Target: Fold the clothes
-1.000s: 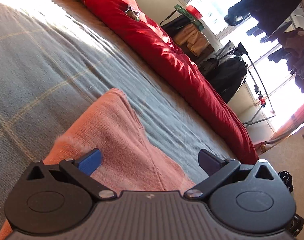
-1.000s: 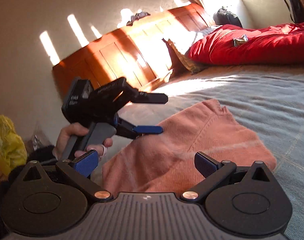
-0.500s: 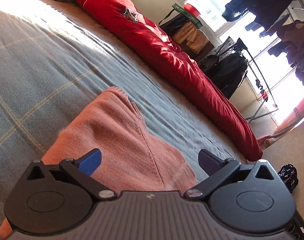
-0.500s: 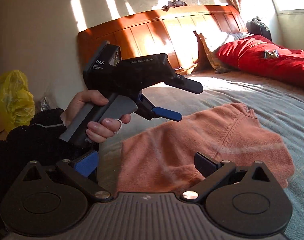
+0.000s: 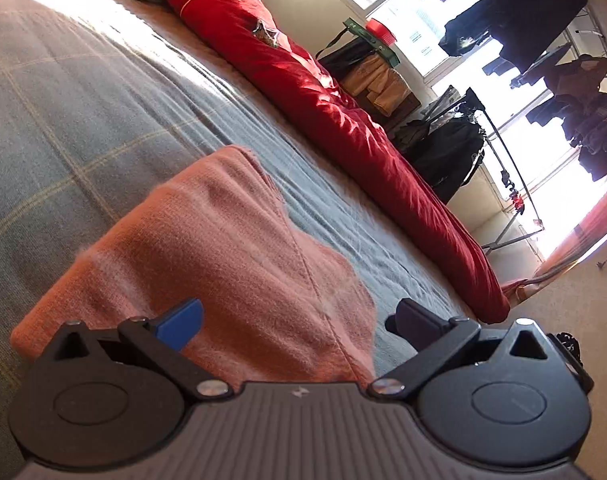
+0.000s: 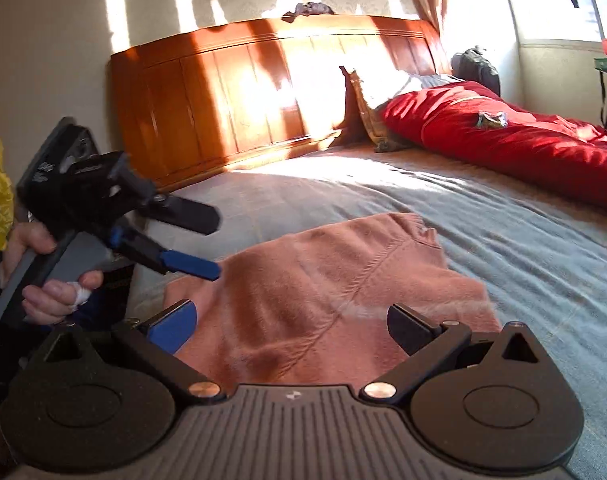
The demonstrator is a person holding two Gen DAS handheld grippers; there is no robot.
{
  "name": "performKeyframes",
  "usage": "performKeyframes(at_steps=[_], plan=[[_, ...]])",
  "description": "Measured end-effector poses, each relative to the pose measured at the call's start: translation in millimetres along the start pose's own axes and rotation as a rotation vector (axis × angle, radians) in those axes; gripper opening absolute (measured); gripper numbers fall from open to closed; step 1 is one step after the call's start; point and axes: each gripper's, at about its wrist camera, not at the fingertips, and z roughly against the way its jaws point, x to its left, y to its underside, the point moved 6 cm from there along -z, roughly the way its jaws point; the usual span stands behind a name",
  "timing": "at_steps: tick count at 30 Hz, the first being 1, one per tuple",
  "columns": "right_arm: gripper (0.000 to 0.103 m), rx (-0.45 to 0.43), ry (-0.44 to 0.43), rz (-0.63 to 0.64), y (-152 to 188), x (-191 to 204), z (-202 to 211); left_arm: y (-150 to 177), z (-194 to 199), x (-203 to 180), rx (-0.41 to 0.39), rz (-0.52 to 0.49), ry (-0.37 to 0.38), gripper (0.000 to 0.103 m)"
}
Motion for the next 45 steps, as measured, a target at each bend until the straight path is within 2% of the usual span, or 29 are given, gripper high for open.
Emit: performKeyframes(at_steps=[1,4,5,8,11,13,16,18,20,22,23,25,28,31,35,37,41,45], plan=[[0.103,0.003,0.033,-0.035,-2.5,-16.5,-5.3,5.6,-1.8,0.1,0.01,0.003,0.0,0.102],[0.103,0.142,0.08,-0.123,21.1,-57.0,-39.6,26.0,-9.9,13.0,0.054,0.032,-0.048,0.102],[0.103,0.109,0.068,-0.139,25.1,-59.7,-36.3,31.3,-10.4,17.0,0.056,0.044,-0.055,0.102],[0.103,0.09,0.098,-0.138,22.0,-47.7,-17.2,37.4,7.9,12.0,-0.002,0.093,-0.03,0.102],[0.103,0.042,0.001,-0.087,15.9,-12.7,5.0,48.4,21.0,-8.4,-0.044,0.094,0.053,0.102],[0.103,0.009,-0.067,-0.052,12.0,11.0,20.2,57.7,22.7,-19.5,-0.047,0.079,0.07,0.102],[0.103,0.024,-0.221,0.032,17.8,55.1,27.0,61.3,22.6,-21.2,-0.052,0.046,0.014,0.102],[0.103,0.037,-0.279,0.116,29.0,83.9,30.7,56.2,23.6,-12.2,-0.068,0.069,-0.022,0.102],[0.103,0.094,-0.288,0.147,43.8,95.3,22.9,49.8,25.3,-3.9,-0.093,0.092,-0.027,0.102],[0.103,0.148,-0.272,0.162,58.1,99.3,14.1,44.6,25.4,6.5,-0.118,0.107,-0.064,0.102],[0.103,0.171,-0.251,0.161,65.0,97.4,9.3,43.1,24.8,13.1,-0.126,0.107,-0.106,0.102],[0.103,0.153,-0.249,0.137,65.4,95.6,16.9,41.4,24.9,24.3,-0.142,0.105,-0.192,0.102],[0.103,0.115,-0.267,0.081,57.8,92.9,34.1,37.4,30.1,21.4,-0.169,0.075,-0.165,0.102],[0.103,0.099,-0.244,0.047,57.4,89.8,39.0,27.6,33.6,19.5,-0.234,0.048,-0.159,0.102],[0.103,0.105,-0.225,0.0,62.2,86.5,39.6,24.6,22.9,47.0,-0.196,0.156,-0.213,0.102],[0.103,0.103,-0.206,-0.007,65.0,84.4,43.9,23.9,29.2,43.3,-0.213,0.155,-0.2,0.102],[0.103,0.087,-0.18,-0.066,70.2,74.8,54.8,20.5,36.2,21.9,-0.24,0.094,-0.192,0.102],[0.103,0.091,-0.159,-0.102,75.8,69.2,59.9,11.1,18.1,-5.0,-0.184,-0.007,-0.158,0.102]])
